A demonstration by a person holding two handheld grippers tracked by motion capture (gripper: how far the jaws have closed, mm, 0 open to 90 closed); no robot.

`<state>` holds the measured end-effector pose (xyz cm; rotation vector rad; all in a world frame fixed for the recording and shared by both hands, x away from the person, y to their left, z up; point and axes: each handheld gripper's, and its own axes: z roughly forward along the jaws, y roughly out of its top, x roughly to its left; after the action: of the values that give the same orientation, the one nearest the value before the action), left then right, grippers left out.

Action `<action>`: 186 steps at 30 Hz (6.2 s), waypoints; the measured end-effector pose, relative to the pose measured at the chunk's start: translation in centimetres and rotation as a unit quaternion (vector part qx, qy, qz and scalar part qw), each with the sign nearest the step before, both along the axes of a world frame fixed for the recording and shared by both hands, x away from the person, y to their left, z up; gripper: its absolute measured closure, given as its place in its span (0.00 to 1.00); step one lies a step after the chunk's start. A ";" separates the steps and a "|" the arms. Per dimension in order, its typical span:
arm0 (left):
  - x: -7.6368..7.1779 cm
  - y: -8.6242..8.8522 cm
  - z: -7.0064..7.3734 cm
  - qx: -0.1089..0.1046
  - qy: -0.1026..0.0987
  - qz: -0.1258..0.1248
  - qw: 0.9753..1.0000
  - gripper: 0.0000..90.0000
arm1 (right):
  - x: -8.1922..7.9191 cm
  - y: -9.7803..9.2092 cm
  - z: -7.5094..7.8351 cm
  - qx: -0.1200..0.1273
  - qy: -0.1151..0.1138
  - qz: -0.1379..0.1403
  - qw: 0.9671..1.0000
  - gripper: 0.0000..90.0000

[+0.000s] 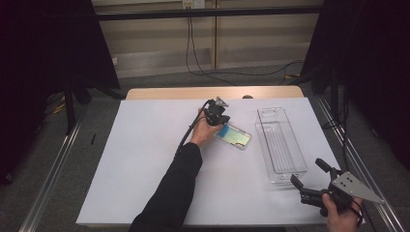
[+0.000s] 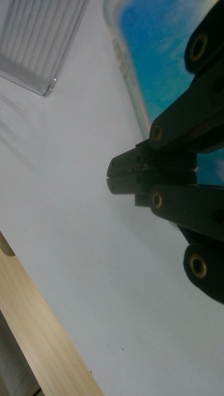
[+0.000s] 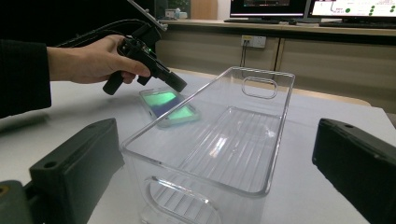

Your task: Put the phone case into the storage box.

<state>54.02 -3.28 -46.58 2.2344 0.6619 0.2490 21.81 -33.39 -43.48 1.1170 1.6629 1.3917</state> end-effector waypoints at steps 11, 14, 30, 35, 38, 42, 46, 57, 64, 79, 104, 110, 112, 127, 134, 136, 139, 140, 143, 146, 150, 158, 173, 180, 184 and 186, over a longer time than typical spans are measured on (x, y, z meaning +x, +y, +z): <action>-0.5 -0.2 0.4 0.003 0.003 -0.019 1.000 1.00 | 0.0 0.0 0.0 0.000 0.000 -0.001 1.000 0.00; -0.5 -0.2 0.5 0.007 0.002 -0.023 1.000 1.00 | 0.0 0.0 0.0 0.000 0.000 -0.001 1.000 0.00; -0.3 0.1 0.5 0.020 0.003 -0.019 1.000 1.00 | 0.0 0.0 0.0 0.000 -0.001 -0.002 1.000 0.00; -0.3 0.3 0.5 0.018 0.010 -0.020 1.000 1.00 | 0.0 0.0 0.0 0.000 -0.002 -0.002 1.000 0.00; -0.4 0.4 0.7 0.022 0.012 -0.027 0.999 1.00 | 0.0 0.0 0.0 0.000 0.000 -0.003 1.000 0.00; -0.5 0.7 0.7 0.024 0.016 -0.031 0.999 1.00 | 0.0 0.0 0.0 -0.001 -0.001 -0.002 1.000 0.00; -0.5 0.9 0.8 0.026 0.019 -0.036 0.999 1.00 | 0.0 0.0 0.0 -0.001 -0.002 -0.002 1.000 0.00; -0.9 1.5 0.9 0.033 0.023 -0.042 0.998 1.00 | 0.0 0.0 0.0 0.000 -0.001 -0.003 1.000 0.00; -1.1 2.2 0.6 0.031 0.033 -0.039 0.998 1.00 | 0.0 0.0 0.0 0.000 -0.001 -0.003 1.000 0.00; -2.1 3.1 0.4 0.034 0.037 -0.041 0.998 1.00 | -0.1 0.0 0.0 -0.001 -0.001 -0.004 1.000 0.00; -4.0 3.9 0.1 0.009 0.041 -0.031 0.999 1.00 | -0.1 0.0 0.1 -0.003 -0.002 -0.005 1.000 0.00; -4.3 4.0 0.1 0.010 0.041 -0.035 0.998 1.00 | -0.1 0.0 0.1 -0.003 -0.003 -0.005 1.000 0.00; -4.3 4.1 0.1 0.006 0.042 -0.035 0.998 1.00 | -0.1 0.0 0.1 -0.003 -0.002 -0.005 1.000 0.00; -5.0 4.4 0.1 -0.003 0.048 -0.029 0.998 0.98 | -0.1 0.0 0.1 -0.003 -0.002 -0.005 1.000 0.00; -5.1 4.6 0.2 -0.016 0.041 -0.017 0.999 0.90 | -0.1 0.0 0.1 -0.001 -0.003 -0.006 1.000 0.00; -5.1 4.7 0.5 -0.021 0.031 -0.011 0.999 0.84 | -0.1 0.0 0.1 0.000 -0.003 -0.006 1.000 0.00; -5.2 4.9 1.1 -0.027 0.011 0.000 1.000 0.76 | -0.1 0.0 0.1 -0.001 -0.003 -0.006 1.000 0.00; -5.2 5.0 1.3 -0.034 0.010 0.004 0.999 0.72 | -0.1 0.0 0.1 -0.001 -0.003 -0.006 1.000 0.00; -5.3 5.2 1.8 -0.047 0.007 0.015 0.999 0.55 | -0.1 -0.1 0.1 -0.001 -0.004 -0.006 1.000 0.00; -5.5 5.3 1.9 -0.057 0.001 0.024 0.998 0.42 | -0.1 0.0 0.1 -0.001 -0.003 -0.006 1.000 0.00; -5.7 5.2 2.1 -0.062 -0.003 0.028 0.998 0.18 | -0.1 0.0 0.1 -0.002 -0.003 -0.005 1.000 0.00; -6.3 4.5 2.4 -0.058 0.006 0.028 0.998 0.06 | -0.1 0.0 0.1 0.000 -0.003 -0.005 1.000 0.00; -6.1 1.6 2.1 -0.046 0.029 0.023 0.998 0.06 | -0.1 0.0 0.1 -0.001 -0.004 -0.004 1.000 0.00; -6.0 -0.1 1.8 -0.023 0.023 0.012 0.999 0.05 | -0.1 0.0 0.1 0.001 -0.004 -0.004 1.000 0.00; -5.7 -0.7 1.6 -0.011 0.031 0.014 0.999 0.04 | -0.1 0.0 0.1 0.001 -0.004 -0.004 1.000 0.00; -5.6 -0.8 1.5 -0.011 0.036 0.011 0.999 0.04 | -0.1 0.0 0.1 0.000 -0.004 -0.003 1.000 0.00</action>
<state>48.46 -4.11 -45.10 2.2245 0.7258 0.1712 21.72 -33.42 -43.35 1.1160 1.6523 1.3909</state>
